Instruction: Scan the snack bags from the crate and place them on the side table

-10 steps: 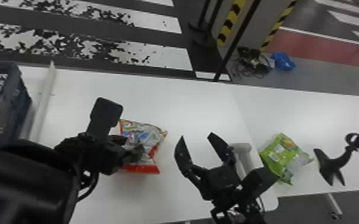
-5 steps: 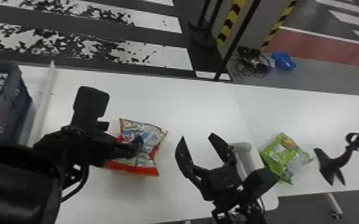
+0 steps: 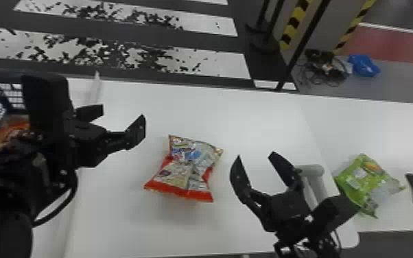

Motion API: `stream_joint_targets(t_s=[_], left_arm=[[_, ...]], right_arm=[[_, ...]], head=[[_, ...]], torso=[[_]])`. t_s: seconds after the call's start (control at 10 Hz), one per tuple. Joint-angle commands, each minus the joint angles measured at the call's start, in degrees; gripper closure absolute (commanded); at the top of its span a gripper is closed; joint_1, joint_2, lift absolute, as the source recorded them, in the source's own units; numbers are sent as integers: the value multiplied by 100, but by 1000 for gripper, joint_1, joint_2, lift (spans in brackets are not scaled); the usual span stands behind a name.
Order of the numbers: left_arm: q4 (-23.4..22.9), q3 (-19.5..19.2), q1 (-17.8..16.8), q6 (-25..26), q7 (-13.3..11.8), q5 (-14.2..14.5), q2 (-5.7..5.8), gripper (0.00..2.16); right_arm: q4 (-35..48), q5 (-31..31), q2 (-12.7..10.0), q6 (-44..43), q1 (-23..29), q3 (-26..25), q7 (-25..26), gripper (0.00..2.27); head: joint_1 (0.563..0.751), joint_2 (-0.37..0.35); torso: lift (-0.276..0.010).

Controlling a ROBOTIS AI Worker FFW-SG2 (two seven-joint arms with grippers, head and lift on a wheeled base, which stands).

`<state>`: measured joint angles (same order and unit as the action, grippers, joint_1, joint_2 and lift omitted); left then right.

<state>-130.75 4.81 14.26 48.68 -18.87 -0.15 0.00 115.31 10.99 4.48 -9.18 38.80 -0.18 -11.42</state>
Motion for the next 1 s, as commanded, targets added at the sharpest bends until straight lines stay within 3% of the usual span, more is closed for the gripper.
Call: stream_joint_targets(t_s=[0.0, 0.1, 0.2, 0.4, 0.6, 0.7, 0.9], left_arm=[[6, -499, 270, -1040, 6, 147, -15, 43], [32, -771, 507, -1655, -21, 182, -15, 43], [103, -1079, 780, -2393, -100, 235, -15, 43], [331, -1615, 1289, -4045, -249, 331, -15, 66], [384, -1975, 1588, -4362, -513, 560, -15, 83], [393, -2098, 1676, -4344, -645, 674, -15, 87], [366, -2186, 1826, -4344, -777, 788, -15, 87]], right_arm=[[27, -9, 0, 0, 5, 26, -1, 87], [79, -35, 0, 0, 5, 70, -1, 117], [123, -132, 0, 18, 5, 149, -1, 299], [123, -343, 26, 141, -74, 325, -71, 957], [123, -422, 26, 211, -118, 448, -97, 1916], [176, -545, 26, 457, -136, 501, -282, 2132], [299, -677, 123, 1125, -276, 650, -484, 2142]], head=[[695, -135], [695, -90], [695, -45], [695, 30], [695, 121], [695, 135], [695, 194]], torso=[[-94], [-94], [-94], [-94], [-94], [-94], [-94]])
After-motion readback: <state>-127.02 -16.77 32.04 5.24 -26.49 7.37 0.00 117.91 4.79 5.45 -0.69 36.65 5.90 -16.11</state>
